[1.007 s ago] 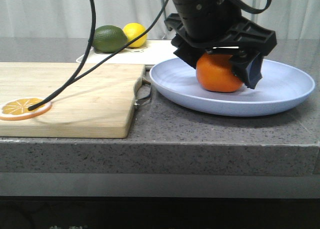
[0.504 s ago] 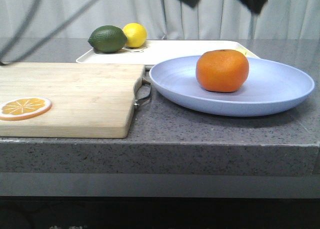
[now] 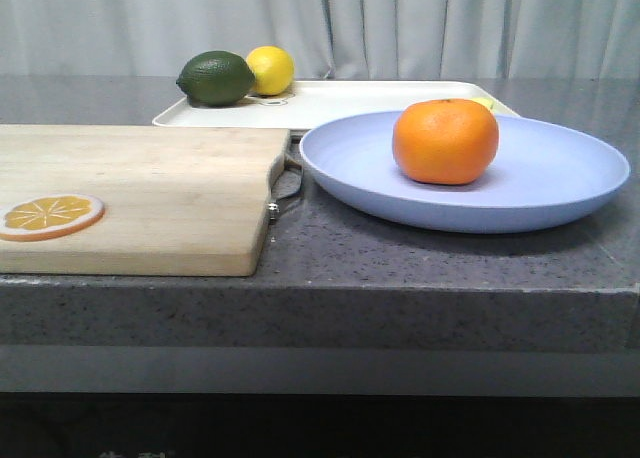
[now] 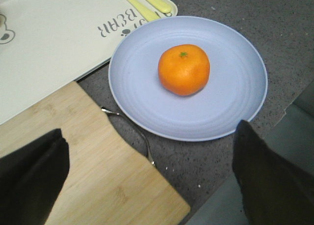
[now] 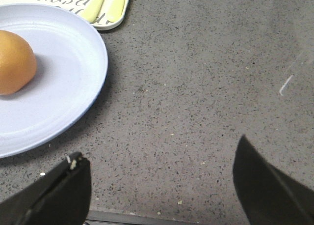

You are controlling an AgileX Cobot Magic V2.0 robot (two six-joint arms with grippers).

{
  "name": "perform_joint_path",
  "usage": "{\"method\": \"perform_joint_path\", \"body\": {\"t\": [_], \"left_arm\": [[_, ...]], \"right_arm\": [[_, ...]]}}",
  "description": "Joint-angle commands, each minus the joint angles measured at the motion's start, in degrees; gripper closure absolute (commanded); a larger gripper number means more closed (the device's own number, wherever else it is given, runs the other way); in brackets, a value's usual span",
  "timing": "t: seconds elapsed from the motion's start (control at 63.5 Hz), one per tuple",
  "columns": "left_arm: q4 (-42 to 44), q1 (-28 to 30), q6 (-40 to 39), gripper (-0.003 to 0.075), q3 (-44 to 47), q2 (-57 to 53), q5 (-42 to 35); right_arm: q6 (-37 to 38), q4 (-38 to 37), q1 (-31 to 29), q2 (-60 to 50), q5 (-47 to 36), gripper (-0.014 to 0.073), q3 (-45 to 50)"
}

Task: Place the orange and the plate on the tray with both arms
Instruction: 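Open the left gripper and lift it away from the orange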

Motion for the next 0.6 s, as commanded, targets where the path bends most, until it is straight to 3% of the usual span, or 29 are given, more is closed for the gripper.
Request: {"method": "perform_joint_path", "body": {"t": [0.0,0.315,0.582], "left_arm": [[-0.2,1.06,-0.48,0.0066,2.51,-6.46,-4.35],[-0.2,1.82,-0.48,0.0066,14.37,-20.58,-4.35],[-0.2,1.82,-0.48,0.0066,15.82,-22.89,-4.35]], "right_arm": [[-0.44,-0.64,-0.35,0.49,-3.38,-0.0007,-2.07],[-0.44,-0.64,-0.35,0.49,-3.66,-0.0007,-2.07],[-0.44,1.19,-0.35,0.55,-3.23,-0.0007,-2.45]]}}
